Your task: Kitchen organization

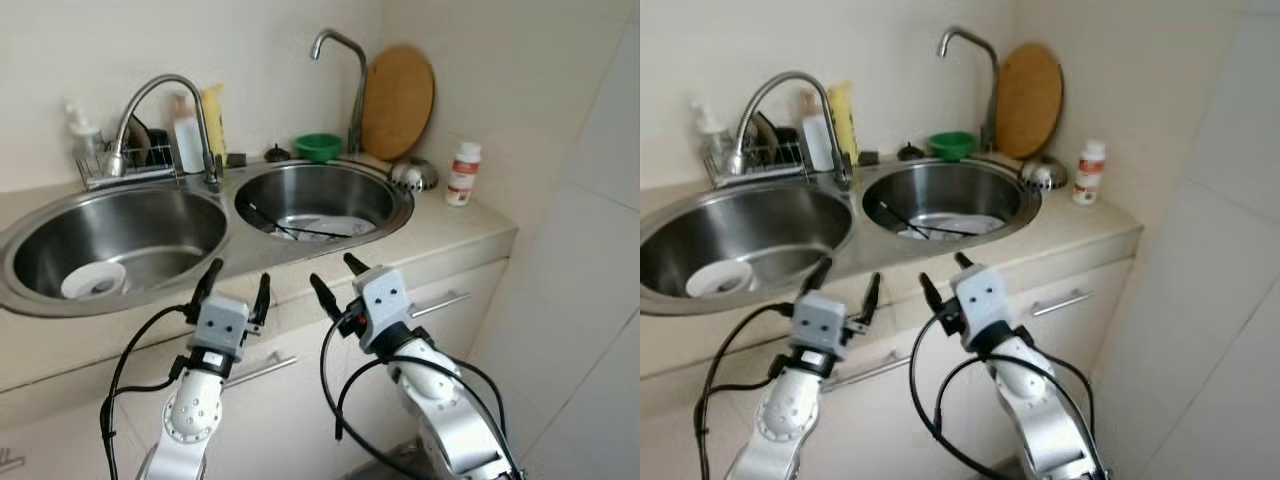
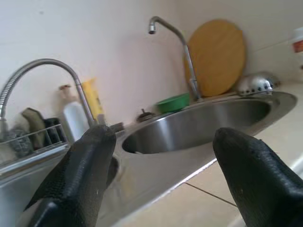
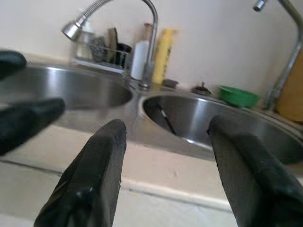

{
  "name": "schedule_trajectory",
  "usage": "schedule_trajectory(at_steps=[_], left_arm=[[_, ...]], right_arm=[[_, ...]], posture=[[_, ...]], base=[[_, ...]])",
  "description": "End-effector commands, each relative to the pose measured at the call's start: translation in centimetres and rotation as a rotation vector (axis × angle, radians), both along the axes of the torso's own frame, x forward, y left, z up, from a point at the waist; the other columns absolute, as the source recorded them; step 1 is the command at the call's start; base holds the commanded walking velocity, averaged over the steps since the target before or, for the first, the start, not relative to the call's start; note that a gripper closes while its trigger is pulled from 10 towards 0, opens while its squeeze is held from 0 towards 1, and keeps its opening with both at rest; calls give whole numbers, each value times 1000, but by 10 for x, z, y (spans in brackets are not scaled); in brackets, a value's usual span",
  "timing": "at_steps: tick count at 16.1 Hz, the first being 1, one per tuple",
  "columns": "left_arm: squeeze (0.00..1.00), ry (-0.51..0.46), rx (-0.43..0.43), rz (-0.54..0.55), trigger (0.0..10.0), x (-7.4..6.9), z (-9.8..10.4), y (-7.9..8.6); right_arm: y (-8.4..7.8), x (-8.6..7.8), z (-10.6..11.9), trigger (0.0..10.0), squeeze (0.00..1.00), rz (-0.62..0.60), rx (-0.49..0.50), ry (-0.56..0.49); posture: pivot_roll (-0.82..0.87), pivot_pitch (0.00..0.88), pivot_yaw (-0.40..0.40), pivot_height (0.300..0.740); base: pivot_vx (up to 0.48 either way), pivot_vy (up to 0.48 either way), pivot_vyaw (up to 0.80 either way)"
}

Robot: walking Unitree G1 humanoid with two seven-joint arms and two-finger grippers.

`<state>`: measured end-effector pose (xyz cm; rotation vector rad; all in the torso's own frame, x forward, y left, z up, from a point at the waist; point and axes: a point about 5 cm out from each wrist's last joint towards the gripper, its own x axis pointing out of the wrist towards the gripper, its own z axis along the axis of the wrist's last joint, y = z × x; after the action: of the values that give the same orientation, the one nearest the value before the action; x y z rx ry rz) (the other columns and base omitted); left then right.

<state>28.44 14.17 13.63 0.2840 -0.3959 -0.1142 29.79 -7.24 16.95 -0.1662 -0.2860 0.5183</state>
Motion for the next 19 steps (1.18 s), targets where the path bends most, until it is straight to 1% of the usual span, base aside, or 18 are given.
schedule_trajectory(at_steps=[1, 5, 6, 8, 10, 11, 13, 15, 17, 18, 19], left_arm=[[0, -26, -1, -49, 10000, 0, 5, -14], [0, -12, 24, -62, 10000, 2, 1, -18], [0, 48, 57, -73, 10000, 4, -8, -20], [0, 134, 82, -92, 10000, 3, -22, -23], [0, 159, 97, -118, 10000, -2, -27, -25], [0, 187, 121, -126, 10000, -3, -30, -25], [0, 246, 140, -139, 10000, -6, -35, -23], [0, 328, 150, -154, 10000, -20, -45, -19], [0, 369, 143, -151, 10000, -34, -54, -15], [0, 406, 116, -104, 10000, -37, -61, -9], [0, 425, 97, -90, 10000, -37, -62, -7]], right_arm=[[-14, 2, -3, 10000, 0, -45, -22, 4], [-25, 3, -12, 10000, 0, -83, -67, 24], [-29, 2, -23, 10000, 0, -108, -127, 63], [-37, -5, -39, 10000, 0, -134, -191, 113], [-46, -12, -45, 10000, 0, -159, -223, 114], [-51, -15, -48, 10000, 0, -178, -241, 117], [-52, -17, -51, 10000, 0, -190, -281, 118], [-48, -21, -49, 10000, 0, -174, -312, 87], [-51, -27, -50, 10000, 0, -158, -378, 52], [-56, -30, -54, 10000, 0, -167, -392, 71], [-59, -32, -57, 10000, 0, -176, -396, 88]], posture=[[-4, 0, -3, 740], [-13, 0, -4, 740], [-16, 0, -6, 740], [-29, 0, 0, 740], [-43, 0, 11, 740], [-49, 0, 18, 740], [-60, 0, 35, 740], [-59, 0, 44, 740], [-62, 0, 52, 740], [-64, 0, 55, 740], [-64, 0, 55, 740]], base=[[0, 0, -800], [0, 0, -637], [0, 0, -800], [0, 0, -800], [0, 0, -800], [0, 0, -800], [0, 0, -800], [0, 0, -688], [0, 0, 0], [0, 0, 0], [0, 0, -606]])
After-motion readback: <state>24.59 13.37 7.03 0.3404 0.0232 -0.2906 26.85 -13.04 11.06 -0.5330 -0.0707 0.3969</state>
